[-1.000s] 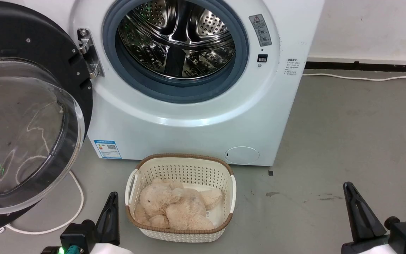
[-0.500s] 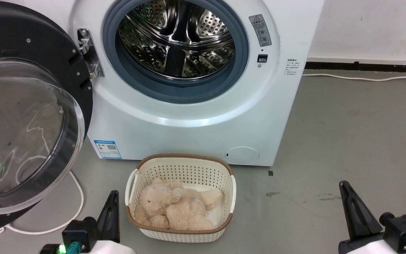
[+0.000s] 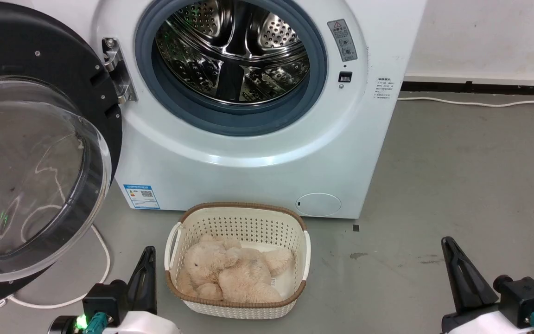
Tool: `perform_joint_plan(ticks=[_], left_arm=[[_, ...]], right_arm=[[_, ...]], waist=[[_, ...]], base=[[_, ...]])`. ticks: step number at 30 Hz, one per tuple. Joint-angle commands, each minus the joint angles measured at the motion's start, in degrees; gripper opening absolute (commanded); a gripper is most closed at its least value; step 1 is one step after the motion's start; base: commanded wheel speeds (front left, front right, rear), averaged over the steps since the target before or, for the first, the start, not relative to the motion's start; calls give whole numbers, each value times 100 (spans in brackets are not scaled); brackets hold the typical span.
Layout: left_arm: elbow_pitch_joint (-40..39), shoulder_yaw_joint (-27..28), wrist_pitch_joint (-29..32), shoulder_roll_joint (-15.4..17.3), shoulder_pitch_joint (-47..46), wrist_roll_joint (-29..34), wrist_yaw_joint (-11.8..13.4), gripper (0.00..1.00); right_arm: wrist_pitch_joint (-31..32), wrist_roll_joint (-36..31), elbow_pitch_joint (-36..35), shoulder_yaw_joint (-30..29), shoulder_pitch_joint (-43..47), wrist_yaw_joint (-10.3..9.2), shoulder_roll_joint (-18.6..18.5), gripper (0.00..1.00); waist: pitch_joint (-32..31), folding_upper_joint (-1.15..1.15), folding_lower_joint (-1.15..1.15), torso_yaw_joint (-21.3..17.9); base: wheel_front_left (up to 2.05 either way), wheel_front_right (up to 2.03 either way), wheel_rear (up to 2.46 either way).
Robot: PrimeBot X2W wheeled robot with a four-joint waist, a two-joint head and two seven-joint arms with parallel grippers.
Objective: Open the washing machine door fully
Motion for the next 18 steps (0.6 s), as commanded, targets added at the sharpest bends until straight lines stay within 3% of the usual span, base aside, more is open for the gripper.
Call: perform_joint_plan(ticks=[1,18], left_arm=[[-41,16,33,-21,-62,57,-28,0],[-136,60,232,-52,-107,224,-40,0]], right_arm=[[32,-38,23,17,-96,-2,3,0],[231,-66,81,83,-192,-3,4,0]], waist=[[0,0,0,0],[-5,0,0,-2]], base=[[0,0,0],[0,0,0]])
